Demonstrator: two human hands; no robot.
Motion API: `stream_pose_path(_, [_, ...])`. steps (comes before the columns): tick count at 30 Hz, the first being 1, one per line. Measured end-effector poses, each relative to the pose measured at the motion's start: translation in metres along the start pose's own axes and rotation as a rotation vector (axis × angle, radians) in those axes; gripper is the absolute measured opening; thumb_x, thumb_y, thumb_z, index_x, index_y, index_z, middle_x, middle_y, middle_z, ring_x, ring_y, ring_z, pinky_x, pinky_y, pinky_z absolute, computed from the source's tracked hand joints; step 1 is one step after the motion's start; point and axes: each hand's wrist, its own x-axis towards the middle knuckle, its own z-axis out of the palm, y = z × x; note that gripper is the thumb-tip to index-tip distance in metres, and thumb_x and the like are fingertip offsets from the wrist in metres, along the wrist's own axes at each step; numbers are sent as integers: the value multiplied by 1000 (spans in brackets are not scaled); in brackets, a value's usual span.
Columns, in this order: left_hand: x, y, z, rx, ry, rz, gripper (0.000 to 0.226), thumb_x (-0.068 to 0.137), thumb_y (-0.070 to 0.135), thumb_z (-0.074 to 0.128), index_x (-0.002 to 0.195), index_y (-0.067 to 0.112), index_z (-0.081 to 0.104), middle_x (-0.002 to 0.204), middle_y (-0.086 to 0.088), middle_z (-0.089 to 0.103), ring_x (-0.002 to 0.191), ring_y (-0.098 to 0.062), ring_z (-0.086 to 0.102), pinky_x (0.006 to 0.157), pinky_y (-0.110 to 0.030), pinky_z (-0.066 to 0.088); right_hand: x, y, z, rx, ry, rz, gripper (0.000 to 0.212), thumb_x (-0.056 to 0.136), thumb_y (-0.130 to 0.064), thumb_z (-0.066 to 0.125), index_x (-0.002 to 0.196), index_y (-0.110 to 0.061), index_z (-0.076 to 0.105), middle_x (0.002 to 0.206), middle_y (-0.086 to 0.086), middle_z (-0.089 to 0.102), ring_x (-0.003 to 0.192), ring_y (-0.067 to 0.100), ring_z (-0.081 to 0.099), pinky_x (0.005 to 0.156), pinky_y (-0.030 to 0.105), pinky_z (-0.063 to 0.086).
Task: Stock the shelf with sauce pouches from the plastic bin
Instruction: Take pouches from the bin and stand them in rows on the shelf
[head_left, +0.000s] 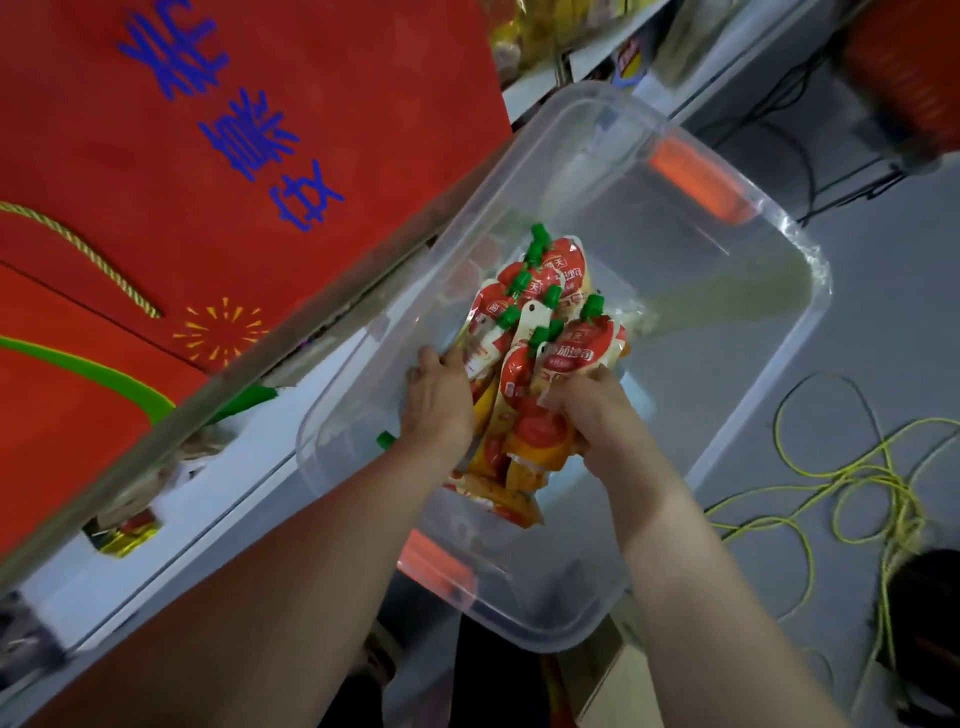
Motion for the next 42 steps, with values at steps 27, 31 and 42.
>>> stream_pose_path(27, [-335,-197,-250,-1201,245,244,23,83,22,74,102,24,61,97,2,73,89,-11,69,83,-38,55,-384,-28,81,182,-301,-830,12,91,-21,68,102,-17,71,96,1,76,87,16,69,79,35,54])
stream_pose_path(31, [-390,-243,-297,-1204,423,357,28,84,7,71,108,16,60,96,3,72,84,-2,66,78,-21,53,-450,-42,122,174,-386,-1023,11,94,-18,65,104,-20,64,101,0,74,93,16,68,83,34,55])
stream_pose_path(42, [-494,-340,-419,-1427,1032,454,11,88,14,65,98,18,67,86,6,74,81,-7,69,71,-23,54,-638,-148,217,-157,-581,-1541,12,80,-16,77,86,-25,74,78,-8,71,75,11,60,70,27,50])
